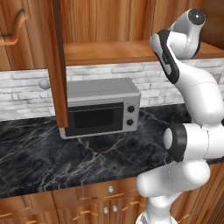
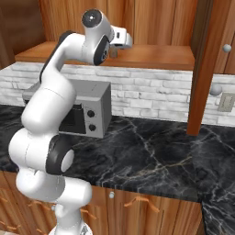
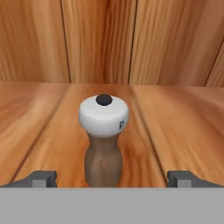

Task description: Retrieve the shaker from the cabinet and place it next the steak on a plate on the dining table.

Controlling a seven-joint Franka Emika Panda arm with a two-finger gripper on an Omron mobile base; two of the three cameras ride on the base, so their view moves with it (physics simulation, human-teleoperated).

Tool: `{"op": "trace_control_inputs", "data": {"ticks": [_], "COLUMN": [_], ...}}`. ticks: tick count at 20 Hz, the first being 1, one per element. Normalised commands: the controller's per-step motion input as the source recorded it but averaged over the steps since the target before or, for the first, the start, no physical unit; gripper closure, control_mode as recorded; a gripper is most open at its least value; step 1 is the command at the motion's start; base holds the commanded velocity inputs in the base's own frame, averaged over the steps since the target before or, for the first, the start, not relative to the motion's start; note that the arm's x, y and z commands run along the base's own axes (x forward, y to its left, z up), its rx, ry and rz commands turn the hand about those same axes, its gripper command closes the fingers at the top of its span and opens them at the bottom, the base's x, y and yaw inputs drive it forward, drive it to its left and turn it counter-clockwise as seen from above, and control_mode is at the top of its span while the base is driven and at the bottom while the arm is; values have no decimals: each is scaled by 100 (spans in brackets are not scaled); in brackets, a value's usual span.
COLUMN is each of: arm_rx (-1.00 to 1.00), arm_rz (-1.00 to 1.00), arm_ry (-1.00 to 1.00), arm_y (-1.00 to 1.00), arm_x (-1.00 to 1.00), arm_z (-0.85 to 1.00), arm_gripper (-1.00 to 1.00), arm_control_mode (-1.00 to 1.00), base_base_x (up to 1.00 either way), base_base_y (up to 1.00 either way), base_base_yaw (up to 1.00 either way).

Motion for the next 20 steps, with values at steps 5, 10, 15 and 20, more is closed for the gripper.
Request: {"op": "trace_control_inputs", "data": {"ticks": [5,10,15,20], "arm_rx": [0,0,0,-1], "arm_rz": [0,0,0,0], "arm_ry": [0,0,0,0], "arm_y": [0,0,0,0], "arm_x": [37,36,26,4], "arm_z": [0,0,0,0], "arm_gripper": [-100,-100,-100,-100], "arm_control_mode": [-100,-100,-100,-100], "base_base_x": [0,0,0,0], "base_base_y": [0,0,0,0], "base_base_yaw": [0,0,0,0]}}
